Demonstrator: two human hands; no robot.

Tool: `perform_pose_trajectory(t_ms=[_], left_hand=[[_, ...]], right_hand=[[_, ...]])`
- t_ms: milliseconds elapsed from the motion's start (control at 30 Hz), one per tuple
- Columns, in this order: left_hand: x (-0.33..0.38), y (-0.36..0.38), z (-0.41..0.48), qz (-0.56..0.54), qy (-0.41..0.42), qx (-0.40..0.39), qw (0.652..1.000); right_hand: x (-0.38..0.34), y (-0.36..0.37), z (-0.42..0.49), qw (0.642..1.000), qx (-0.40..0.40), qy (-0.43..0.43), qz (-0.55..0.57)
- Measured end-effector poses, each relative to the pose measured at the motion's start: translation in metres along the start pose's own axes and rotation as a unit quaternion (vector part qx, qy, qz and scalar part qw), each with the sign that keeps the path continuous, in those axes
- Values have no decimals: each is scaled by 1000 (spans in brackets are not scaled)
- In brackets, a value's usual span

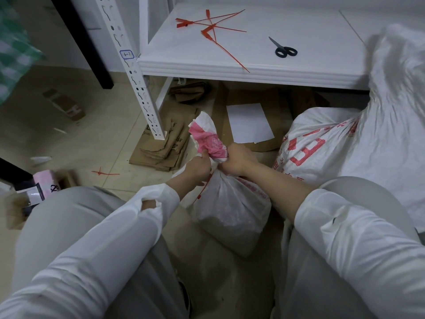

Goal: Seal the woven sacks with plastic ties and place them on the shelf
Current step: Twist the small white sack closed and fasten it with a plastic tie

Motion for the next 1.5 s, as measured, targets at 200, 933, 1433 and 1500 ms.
perform_pose_trajectory(t_ms=[200,933,1433,1500], left_hand=[[1,-1,-2,-78,-45,-30,995],[3,18,-16,454,353,-23,818],[0,24,-14,599,514,49,612],[0,22,-19,603,501,48,619]], right_hand=[[-5,0,1,1000,1,7,-12],[1,-8,5,999,26,22,4],[-3,-26,5,994,-102,24,33],[-6,-24,6,990,-115,40,78]])
Point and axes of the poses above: each hand's wrist, its own z-axis towards the middle knuckle, its own y-axis out of the palm, x = y × z, the point moved 2 cm from there along z, towards the middle knuckle, and after that the axes turned 1 degree about z, right-handed, at the moved point
